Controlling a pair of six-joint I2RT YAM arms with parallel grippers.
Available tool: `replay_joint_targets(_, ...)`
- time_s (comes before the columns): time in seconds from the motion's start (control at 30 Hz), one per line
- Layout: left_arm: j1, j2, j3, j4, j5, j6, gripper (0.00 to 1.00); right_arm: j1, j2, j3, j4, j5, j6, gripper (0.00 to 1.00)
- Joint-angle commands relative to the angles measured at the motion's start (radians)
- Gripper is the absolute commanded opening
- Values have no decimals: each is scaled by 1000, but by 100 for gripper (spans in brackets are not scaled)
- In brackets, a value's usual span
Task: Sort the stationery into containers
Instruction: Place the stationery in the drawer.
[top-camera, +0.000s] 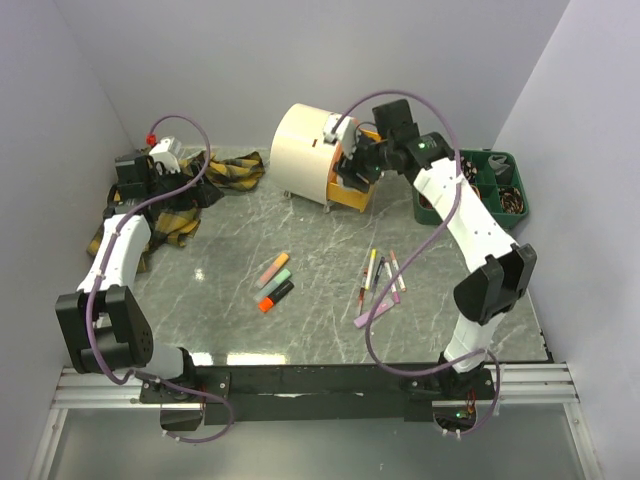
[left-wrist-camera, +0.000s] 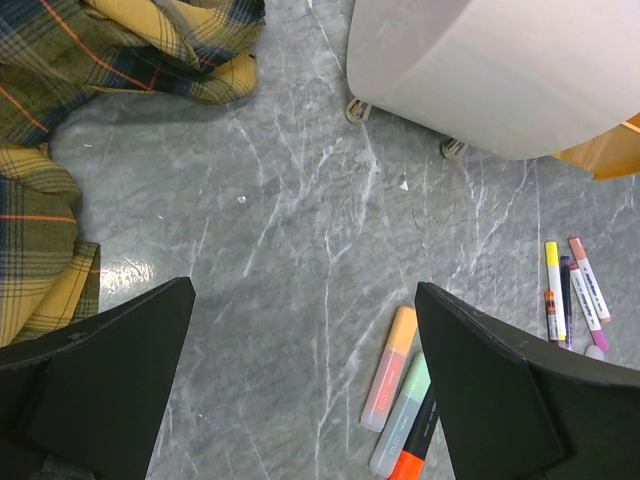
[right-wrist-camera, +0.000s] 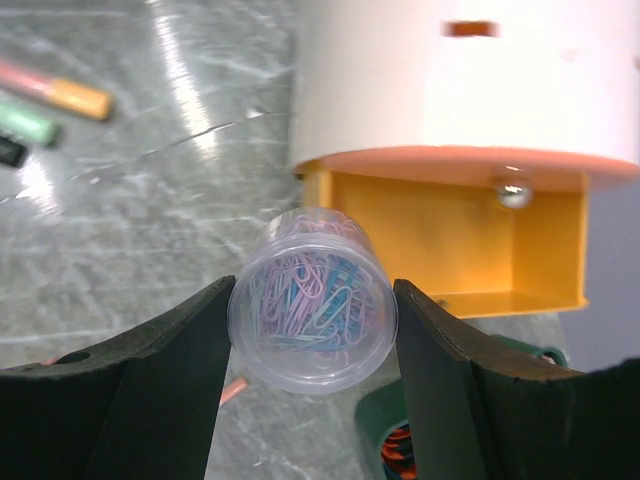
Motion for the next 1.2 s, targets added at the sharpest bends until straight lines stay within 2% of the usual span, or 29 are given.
replay_joint_targets(0.0,1,5,42,54,24,-15,100,-63,80,119,11,10,86,29)
replay_joint_targets(0.53,1,-12,2,40,24,-3,99,-86,337,378,-35,102,168,29)
replay_joint_targets(0.8,1,-5,-3,44,18,-8,100,-89,383,377,-38,143,157,34)
replay_joint_targets(1.1,1,18,11,27,16,-6,99,-97,424,377,46,198,197,37)
replay_joint_targets(1.17,3,25,16,25,19,-9,99,-95,421,358,66,188,203,41)
